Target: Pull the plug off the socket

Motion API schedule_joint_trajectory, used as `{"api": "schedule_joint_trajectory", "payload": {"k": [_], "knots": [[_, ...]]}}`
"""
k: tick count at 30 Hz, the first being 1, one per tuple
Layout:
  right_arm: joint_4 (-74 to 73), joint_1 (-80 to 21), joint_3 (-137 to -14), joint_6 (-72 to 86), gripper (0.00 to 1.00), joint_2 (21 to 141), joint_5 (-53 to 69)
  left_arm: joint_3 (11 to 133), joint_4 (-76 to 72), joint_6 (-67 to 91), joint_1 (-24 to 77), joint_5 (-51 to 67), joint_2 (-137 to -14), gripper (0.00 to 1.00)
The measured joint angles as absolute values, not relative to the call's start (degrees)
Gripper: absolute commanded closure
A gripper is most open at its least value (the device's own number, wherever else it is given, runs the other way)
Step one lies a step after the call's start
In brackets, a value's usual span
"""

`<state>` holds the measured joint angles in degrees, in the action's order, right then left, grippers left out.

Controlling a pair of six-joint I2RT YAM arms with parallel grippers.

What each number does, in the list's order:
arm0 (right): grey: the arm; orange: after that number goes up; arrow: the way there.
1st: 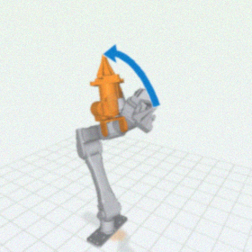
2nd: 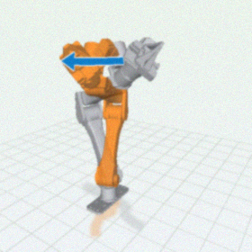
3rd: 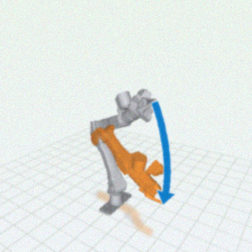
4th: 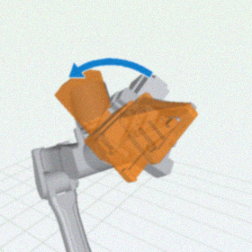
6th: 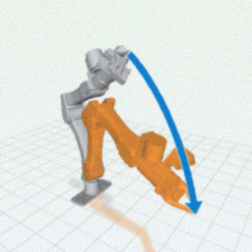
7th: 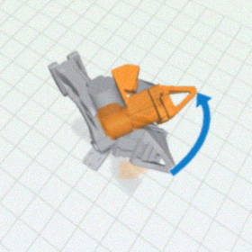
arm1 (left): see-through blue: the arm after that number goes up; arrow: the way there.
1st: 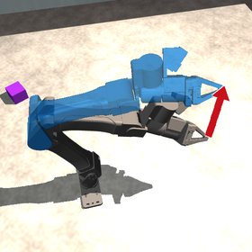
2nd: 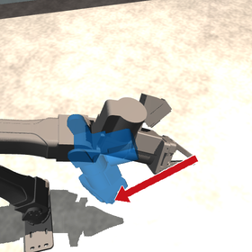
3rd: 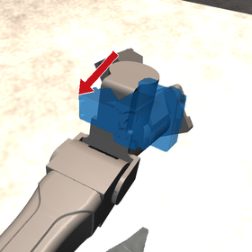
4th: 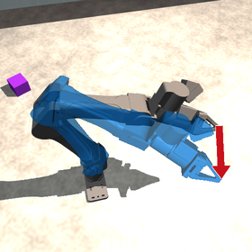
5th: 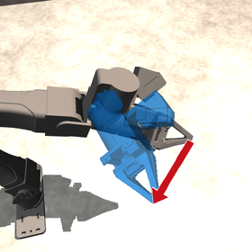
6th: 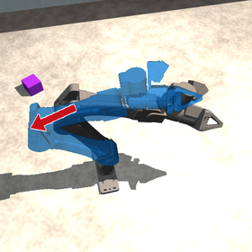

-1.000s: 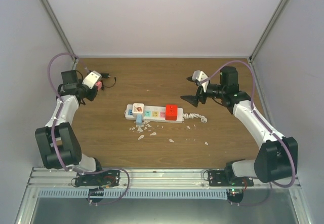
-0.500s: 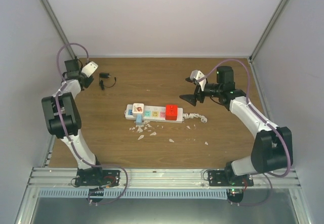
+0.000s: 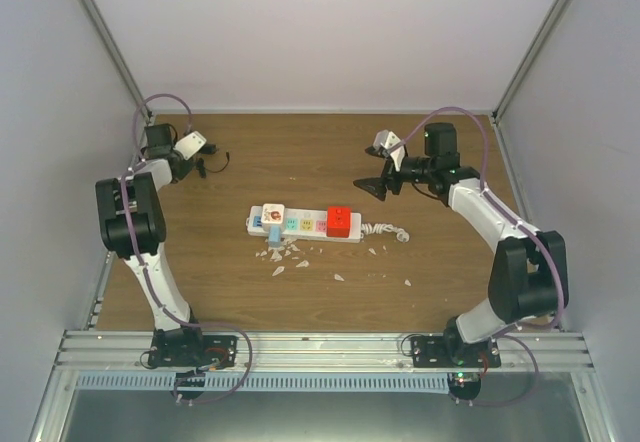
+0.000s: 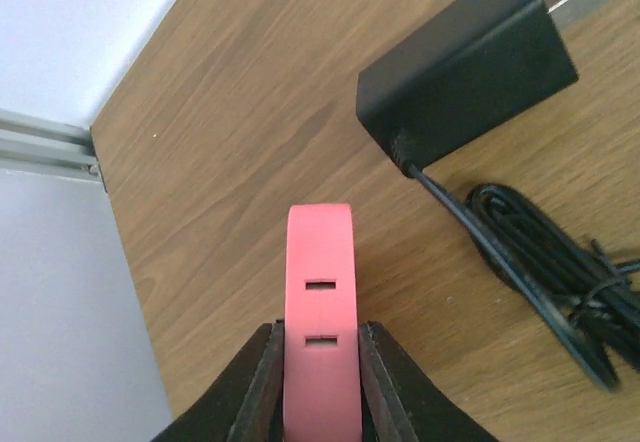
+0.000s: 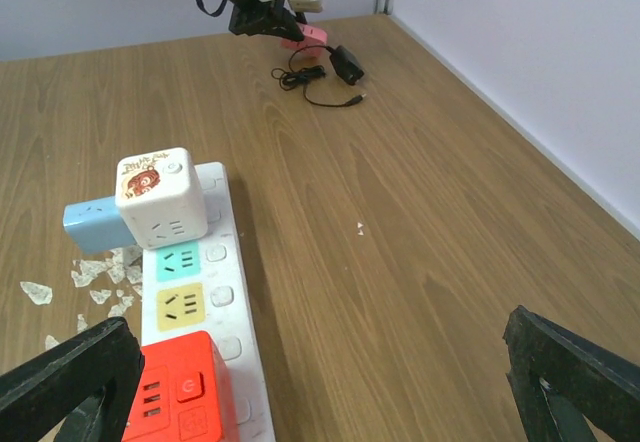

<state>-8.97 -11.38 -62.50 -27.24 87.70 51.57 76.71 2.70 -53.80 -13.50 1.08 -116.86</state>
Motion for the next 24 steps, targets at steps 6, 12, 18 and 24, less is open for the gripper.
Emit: {"api": "schedule_joint_trajectory", "payload": {"k": [6,12,18,24], "knots": [[-8.99,-11.16,-63.81,-27.70,0.00,88.95,51.79,76.69,3.05,-54.48,-13.21,1.17,-117.08,0.55],[-9.04,-11.18,-63.99,-28.99,0.00,88.95,53.60,77.08,6.61,-53.28,-13.21,2.98,-117.05,0.44],[-9.61,-11.55,-63.99,-31.53,0.00,88.95,54.35,77.58,11.49,-50.24,-13.21,5.87,-113.58,0.37],[-11.18,-13.69,-64.36,-34.33,0.00,89.27,54.39,74.81,12.86,-47.72,-13.21,8.60,-104.62,0.32]]}}
